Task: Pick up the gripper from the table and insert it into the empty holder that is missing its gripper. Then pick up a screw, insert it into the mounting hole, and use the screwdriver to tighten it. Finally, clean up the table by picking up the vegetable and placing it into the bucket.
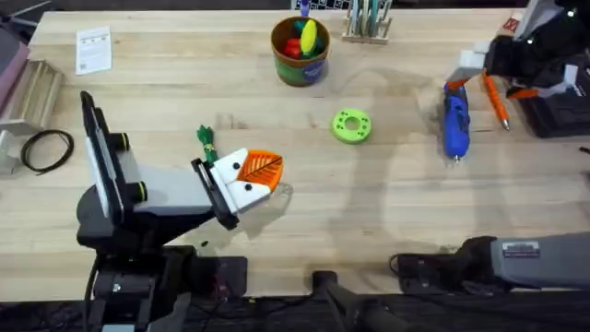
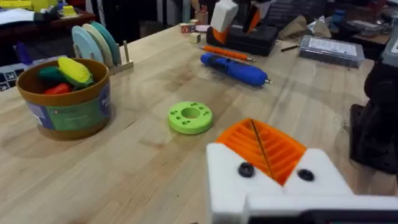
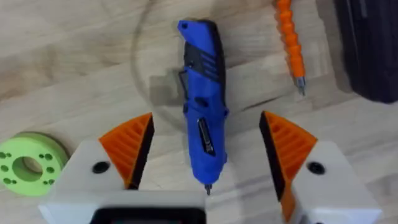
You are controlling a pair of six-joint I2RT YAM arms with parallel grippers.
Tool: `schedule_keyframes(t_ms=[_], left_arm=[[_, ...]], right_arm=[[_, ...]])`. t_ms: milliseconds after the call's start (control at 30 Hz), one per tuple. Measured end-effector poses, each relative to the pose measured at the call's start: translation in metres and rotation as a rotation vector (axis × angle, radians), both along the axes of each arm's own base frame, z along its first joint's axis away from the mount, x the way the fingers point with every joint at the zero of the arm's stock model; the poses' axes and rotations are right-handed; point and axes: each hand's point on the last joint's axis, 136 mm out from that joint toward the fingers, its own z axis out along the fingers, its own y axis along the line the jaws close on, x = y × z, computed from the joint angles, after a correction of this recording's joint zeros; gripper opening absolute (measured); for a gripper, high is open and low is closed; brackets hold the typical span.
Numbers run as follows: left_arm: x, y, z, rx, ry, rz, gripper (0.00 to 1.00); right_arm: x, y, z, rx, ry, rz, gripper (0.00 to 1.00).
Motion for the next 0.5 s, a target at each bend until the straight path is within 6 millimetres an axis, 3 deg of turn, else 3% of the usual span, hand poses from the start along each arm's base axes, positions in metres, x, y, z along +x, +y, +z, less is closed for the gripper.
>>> schedule_keyframes(t_ms=[333, 500], left_arm=[[0.0, 0.0, 0.0, 0.0, 0.0, 0.0, 0.005], [0.0, 0.0, 0.0, 0.0, 0.0, 0.0, 0.005]], right_arm=[[0.018, -0.013, -0.067, 0.077, 0.129, 0.006, 0.992], [0.031, -0.016, -0.08, 0.07, 0.111, 0.034, 0.991]])
